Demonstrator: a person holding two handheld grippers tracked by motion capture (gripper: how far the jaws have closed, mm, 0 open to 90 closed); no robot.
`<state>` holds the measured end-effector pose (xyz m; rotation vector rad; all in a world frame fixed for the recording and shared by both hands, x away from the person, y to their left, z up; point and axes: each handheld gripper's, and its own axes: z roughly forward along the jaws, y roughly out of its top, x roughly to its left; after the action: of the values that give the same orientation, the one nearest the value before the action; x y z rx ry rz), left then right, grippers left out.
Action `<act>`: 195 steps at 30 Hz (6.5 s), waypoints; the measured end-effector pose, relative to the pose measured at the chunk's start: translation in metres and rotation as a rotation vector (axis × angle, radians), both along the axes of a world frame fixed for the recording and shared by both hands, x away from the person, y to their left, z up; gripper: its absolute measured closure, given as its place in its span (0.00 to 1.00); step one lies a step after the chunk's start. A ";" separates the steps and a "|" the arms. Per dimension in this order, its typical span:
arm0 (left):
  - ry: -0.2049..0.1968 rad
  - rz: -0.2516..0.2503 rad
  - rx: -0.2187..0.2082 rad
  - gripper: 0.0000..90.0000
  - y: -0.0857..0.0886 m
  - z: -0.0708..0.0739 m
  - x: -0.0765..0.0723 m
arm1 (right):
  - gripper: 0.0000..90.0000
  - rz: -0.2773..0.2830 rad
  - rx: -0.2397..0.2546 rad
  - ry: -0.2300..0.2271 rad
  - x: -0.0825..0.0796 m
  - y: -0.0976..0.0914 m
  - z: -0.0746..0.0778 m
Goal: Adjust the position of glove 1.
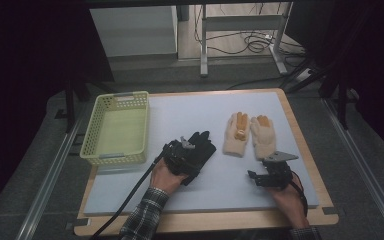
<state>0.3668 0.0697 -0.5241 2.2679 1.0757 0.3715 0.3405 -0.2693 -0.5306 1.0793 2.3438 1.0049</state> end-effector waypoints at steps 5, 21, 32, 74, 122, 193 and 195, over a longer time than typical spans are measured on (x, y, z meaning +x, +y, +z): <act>0.027 0.001 0.009 0.00 0.001 -0.006 0.003 | 0.28 0.000 -0.001 0.000 0.000 0.000 0.000; -0.008 -0.032 0.036 0.41 -0.005 0.000 -0.010 | 0.28 0.000 -0.006 -0.004 0.000 0.001 0.000; -0.050 -0.016 0.068 0.77 -0.002 0.006 -0.012 | 0.28 -0.001 -0.007 -0.005 0.000 0.001 0.000; -0.133 0.350 -0.009 0.76 0.134 0.108 0.013 | 0.28 0.000 -0.004 -0.010 0.000 0.001 -0.001; 0.072 0.642 0.033 0.68 0.267 0.033 0.085 | 0.28 0.000 -0.005 -0.009 0.000 0.001 -0.001; -0.205 0.280 -0.174 0.01 0.206 0.087 -0.026 | 0.28 -0.001 -0.007 -0.010 -0.001 0.001 0.000; -0.221 0.252 -0.173 0.01 0.198 0.090 -0.034 | 0.28 -0.002 -0.007 -0.010 -0.001 0.001 0.000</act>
<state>0.3324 0.2676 -0.4346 1.8959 1.2278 0.5925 0.3397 -0.2683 -0.5311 1.0708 2.3367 0.9981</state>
